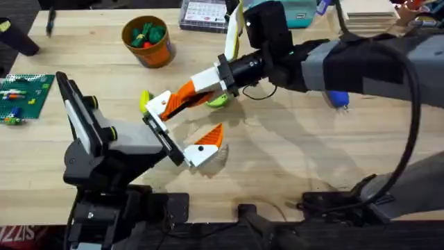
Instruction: Pick up the gripper from the table and insert it into the empty holder that is missing its gripper. Then pick up a screw, insert it into the mounting hole, and use the screwdriver to tighten it. Finally, clean up the table by picking up the vegetable and placing it into the bucket.
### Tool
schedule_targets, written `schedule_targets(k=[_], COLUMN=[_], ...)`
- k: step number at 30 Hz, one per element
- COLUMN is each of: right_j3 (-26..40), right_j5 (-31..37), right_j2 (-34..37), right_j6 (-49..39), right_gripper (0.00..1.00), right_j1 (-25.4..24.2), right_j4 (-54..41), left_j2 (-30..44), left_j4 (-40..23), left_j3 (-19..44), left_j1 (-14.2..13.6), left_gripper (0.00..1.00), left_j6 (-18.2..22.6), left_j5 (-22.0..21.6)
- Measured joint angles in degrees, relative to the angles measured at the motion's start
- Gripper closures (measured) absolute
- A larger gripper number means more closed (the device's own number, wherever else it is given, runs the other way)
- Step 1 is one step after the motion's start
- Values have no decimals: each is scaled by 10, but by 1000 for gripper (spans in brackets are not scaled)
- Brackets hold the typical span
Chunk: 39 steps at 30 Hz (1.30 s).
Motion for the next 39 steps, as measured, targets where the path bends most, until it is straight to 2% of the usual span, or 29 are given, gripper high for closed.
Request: schedule_targets(k=[22,29,39], right_j3=[-8,-72,-81], right_j5=[4,41,74], right_j2=[-12,-44,-46], right_j6=[9,64,105], right_gripper=[996,996,996], right_j1=[-5,-3,7], right_j4=[-19,85,118], left_j2=[3,3,3], left_j4=[-1,-1,0], left_j3=[0,0,0], left_j1=[0,-2,-1], left_gripper=[6,6,6], left_j6=[0,7,4], left_j5=[12,21,7])
